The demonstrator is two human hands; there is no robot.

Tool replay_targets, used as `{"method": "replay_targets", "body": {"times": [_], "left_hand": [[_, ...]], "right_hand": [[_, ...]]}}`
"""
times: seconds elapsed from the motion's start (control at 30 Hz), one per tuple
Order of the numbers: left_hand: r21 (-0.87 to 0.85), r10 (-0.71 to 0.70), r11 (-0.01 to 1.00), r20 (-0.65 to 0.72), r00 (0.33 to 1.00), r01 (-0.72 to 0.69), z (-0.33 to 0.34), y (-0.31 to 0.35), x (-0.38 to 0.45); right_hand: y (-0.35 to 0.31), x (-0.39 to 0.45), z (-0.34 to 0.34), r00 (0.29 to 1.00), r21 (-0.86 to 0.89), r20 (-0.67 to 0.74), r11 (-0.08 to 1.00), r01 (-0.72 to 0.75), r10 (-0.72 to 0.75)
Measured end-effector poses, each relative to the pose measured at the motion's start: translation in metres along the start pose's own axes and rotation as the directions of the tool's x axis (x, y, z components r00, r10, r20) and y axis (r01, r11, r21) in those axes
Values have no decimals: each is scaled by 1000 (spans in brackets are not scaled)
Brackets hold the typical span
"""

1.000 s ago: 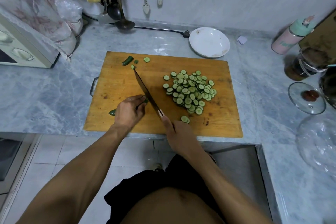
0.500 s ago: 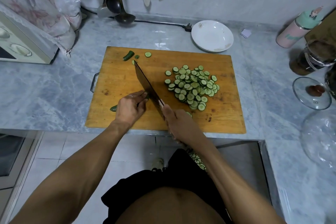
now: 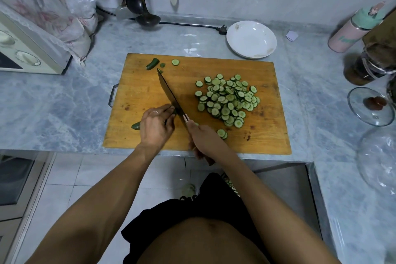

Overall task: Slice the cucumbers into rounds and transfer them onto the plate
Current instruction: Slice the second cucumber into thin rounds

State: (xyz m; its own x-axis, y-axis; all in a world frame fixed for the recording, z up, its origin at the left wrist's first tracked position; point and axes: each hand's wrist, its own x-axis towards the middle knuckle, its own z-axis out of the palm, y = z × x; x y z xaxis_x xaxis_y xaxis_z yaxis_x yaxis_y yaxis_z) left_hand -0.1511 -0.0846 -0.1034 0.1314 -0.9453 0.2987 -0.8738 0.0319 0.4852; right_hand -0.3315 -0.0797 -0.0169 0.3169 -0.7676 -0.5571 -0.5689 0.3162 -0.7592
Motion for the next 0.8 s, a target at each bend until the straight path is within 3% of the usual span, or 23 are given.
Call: {"method": "replay_targets", "body": {"times": [0.17, 0.33, 0.57, 0.8], "left_hand": [[-13, -3, 1000, 13, 1000, 3, -4, 6, -4], [-51, -79, 995, 51, 996, 81, -11, 7, 0], [-190, -112, 971, 158, 981, 142, -17, 1, 6], [-266, -214, 932, 139, 967, 245, -21, 8, 1]], "right_hand": [[3, 5, 3, 985, -137, -145, 987, 79, -99], [9, 0, -1, 974, -265, -173, 959, 99, -149], [14, -1, -25, 957, -216, -251, 972, 92, -147], [20, -20, -35, 951, -159, -231, 972, 174, -208]]}}
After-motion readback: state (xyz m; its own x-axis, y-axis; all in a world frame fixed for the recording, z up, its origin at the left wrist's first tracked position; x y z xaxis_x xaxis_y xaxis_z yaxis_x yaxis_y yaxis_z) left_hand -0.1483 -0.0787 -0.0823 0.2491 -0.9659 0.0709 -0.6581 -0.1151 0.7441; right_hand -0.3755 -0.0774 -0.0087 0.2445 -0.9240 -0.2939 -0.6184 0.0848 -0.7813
